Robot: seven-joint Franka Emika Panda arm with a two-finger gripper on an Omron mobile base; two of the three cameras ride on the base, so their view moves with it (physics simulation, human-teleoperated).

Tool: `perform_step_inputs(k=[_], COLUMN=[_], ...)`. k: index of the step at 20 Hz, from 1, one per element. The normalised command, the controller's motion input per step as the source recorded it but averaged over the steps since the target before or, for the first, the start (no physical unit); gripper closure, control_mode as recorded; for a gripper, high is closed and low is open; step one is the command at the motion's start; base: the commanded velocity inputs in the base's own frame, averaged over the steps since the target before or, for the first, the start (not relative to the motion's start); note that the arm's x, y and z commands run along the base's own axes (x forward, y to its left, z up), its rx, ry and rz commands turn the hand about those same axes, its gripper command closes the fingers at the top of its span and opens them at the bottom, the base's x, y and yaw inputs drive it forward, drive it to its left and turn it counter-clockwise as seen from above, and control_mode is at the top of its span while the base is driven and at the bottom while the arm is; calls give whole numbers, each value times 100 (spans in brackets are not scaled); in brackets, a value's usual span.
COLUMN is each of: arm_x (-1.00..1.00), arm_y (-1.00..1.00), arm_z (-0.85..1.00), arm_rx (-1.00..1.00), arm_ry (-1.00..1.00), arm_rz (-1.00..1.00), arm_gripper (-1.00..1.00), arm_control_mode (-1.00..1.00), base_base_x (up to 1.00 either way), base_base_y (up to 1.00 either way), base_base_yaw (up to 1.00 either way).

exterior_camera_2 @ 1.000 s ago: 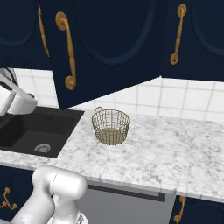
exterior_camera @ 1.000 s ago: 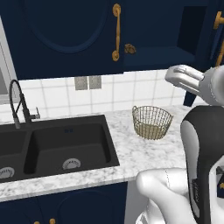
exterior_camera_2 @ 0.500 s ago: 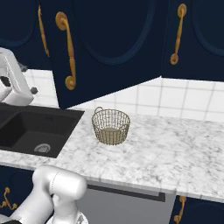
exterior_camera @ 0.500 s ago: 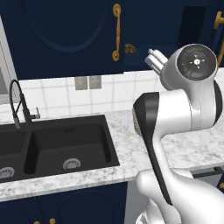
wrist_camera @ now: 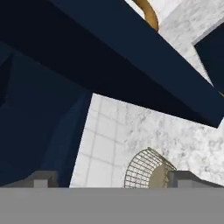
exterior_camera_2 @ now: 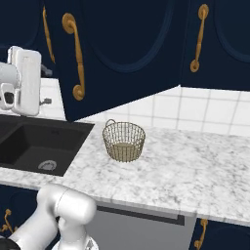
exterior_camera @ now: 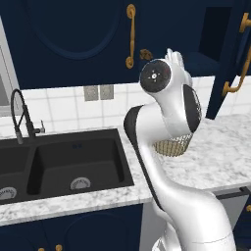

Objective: Open the cabinet, pick up the bread from the cabinet and place it in the basket. Then move the basket to the dining counter.

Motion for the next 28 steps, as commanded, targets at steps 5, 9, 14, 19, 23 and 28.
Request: perform_step_inputs(k=[5, 9, 14, 19, 23, 28], arm_x=[2, 20, 15, 13, -4, 17], arm_y=[-43, -14, -6, -46, -95, -99], arm_z=[-3, -5, -45, -33, -26, -44], arm_rx=[27, 22, 15, 18, 16, 13], arm_ry=[-11, -27, -32, -40, -37, -35], arm_rz=[-60, -54, -44, -27, -24, -23], arm_gripper=[-100, -100, -100, -100, -100, -100], arm_control_mode=[-100, -100, -100, -100, -100, -100], base_base_x=[0, 0, 0, 0, 0, 0], base_base_y=[0, 0, 0, 0, 0, 0], base_base_yaw=[0, 0, 0, 0, 0, 0])
